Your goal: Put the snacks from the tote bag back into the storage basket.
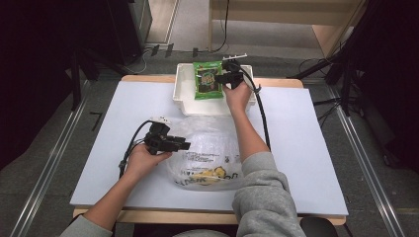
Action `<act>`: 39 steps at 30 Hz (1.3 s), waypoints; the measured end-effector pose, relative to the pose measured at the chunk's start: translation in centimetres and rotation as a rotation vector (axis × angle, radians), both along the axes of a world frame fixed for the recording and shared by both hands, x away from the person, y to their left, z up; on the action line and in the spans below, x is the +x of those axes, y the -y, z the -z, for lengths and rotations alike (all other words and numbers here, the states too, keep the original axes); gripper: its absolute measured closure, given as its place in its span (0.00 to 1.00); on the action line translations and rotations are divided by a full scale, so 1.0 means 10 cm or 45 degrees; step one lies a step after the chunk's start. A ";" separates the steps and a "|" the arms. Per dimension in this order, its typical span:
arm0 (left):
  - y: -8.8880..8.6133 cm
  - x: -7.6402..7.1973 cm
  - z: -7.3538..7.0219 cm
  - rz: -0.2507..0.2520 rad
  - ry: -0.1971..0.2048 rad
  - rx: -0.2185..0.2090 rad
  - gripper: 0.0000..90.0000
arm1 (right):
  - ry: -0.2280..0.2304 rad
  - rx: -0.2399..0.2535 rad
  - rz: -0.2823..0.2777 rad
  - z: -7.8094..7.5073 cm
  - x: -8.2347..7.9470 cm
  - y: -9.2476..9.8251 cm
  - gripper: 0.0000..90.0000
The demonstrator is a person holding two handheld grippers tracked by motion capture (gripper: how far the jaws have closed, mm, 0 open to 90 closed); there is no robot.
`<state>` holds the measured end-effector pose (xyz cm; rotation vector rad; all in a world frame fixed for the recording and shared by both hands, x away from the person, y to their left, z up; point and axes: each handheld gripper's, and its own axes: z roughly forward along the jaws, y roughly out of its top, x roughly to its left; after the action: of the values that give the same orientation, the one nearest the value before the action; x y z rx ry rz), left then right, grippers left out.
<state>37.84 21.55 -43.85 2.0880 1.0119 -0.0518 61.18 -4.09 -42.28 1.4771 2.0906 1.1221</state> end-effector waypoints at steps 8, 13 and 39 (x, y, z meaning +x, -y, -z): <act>0.01 0.01 0.00 -0.006 0.003 0.013 0.65 | -0.007 0.035 -0.025 -0.07 -0.06 0.05 0.58; 0.01 0.00 0.00 -0.007 0.003 0.018 0.65 | -0.001 0.047 -0.036 -0.13 -0.11 0.08 0.57; 0.03 0.02 0.00 -0.011 0.001 0.045 0.61 | 0.019 0.029 -0.208 -0.32 -0.58 0.19 0.54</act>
<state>38.07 21.28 -43.80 2.1153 1.0278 -0.0293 55.42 -6.00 -39.04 1.3230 2.2286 1.2152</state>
